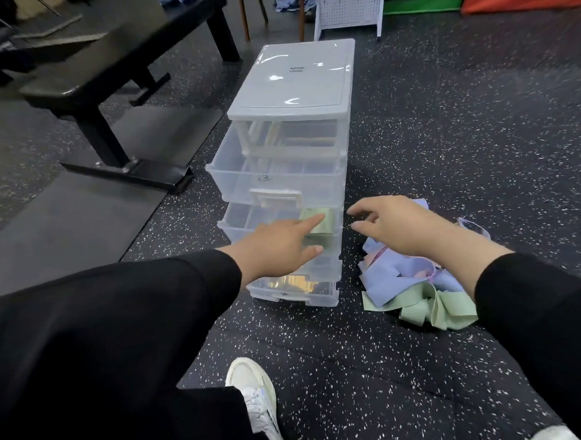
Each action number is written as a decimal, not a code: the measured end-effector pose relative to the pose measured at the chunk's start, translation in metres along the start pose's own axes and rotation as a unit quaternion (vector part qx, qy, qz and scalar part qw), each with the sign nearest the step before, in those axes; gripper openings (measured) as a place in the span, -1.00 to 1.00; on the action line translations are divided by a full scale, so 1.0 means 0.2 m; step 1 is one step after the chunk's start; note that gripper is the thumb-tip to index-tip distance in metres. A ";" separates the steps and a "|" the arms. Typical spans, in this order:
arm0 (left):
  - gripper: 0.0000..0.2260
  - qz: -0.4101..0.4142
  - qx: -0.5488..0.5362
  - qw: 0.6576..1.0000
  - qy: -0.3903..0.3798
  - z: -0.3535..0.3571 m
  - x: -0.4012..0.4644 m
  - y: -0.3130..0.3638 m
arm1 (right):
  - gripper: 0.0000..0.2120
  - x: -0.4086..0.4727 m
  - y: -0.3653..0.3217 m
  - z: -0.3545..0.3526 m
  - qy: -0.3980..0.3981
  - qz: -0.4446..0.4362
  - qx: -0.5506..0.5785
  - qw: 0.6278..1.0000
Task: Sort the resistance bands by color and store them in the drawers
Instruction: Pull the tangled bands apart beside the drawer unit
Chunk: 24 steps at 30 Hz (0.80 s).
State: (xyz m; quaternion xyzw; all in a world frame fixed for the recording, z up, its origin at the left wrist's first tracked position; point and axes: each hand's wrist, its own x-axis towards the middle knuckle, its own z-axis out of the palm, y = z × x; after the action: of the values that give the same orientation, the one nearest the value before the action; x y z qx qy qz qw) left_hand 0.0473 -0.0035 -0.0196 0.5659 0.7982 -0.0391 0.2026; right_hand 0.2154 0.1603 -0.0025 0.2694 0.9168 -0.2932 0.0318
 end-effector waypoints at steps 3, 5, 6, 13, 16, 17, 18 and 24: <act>-0.43 -0.025 -0.047 0.999 -0.011 -0.03 0.04 0.03 | -0.62 0.01 -0.07 0.06 -0.020 -0.032 -0.008 0.999; -0.46 -0.033 -0.095 0.995 -0.011 -0.04 0.05 0.03 | -0.63 0.02 -0.09 0.09 -0.023 -0.045 -0.015 0.999; -0.50 -0.031 -0.123 0.992 -0.006 -0.04 0.04 0.03 | -0.65 0.02 -0.10 0.11 -0.024 -0.047 -0.007 0.999; -0.63 0.011 -0.368 0.925 0.096 -0.11 -0.07 0.06 | -0.41 0.08 -0.12 0.20 0.085 -0.056 0.040 0.994; -0.65 0.027 -0.398 0.912 0.098 -0.14 -0.10 0.09 | -0.63 0.10 -0.16 0.21 0.147 -0.062 0.063 0.985; -0.66 0.028 -0.409 0.907 0.098 -0.14 -0.10 0.09 | -0.72 0.10 -0.17 0.21 0.163 -0.067 0.072 0.982; -0.70 0.026 -0.416 0.903 0.106 -0.13 -0.10 0.08 | -0.78 0.10 -0.18 0.21 0.178 -0.070 0.080 0.978; -0.82 -0.031 -0.233 0.956 0.178 -0.07 -0.07 0.00 | -0.81 0.09 -0.17 0.18 0.235 -0.047 0.164 0.957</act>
State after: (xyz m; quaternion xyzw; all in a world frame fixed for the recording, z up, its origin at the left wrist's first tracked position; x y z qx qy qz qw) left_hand 0.0474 -0.0128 -0.0022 0.4756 0.8256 0.2430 0.1820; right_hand 0.1781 0.1248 -0.0189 0.2889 0.8494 -0.3685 -0.2433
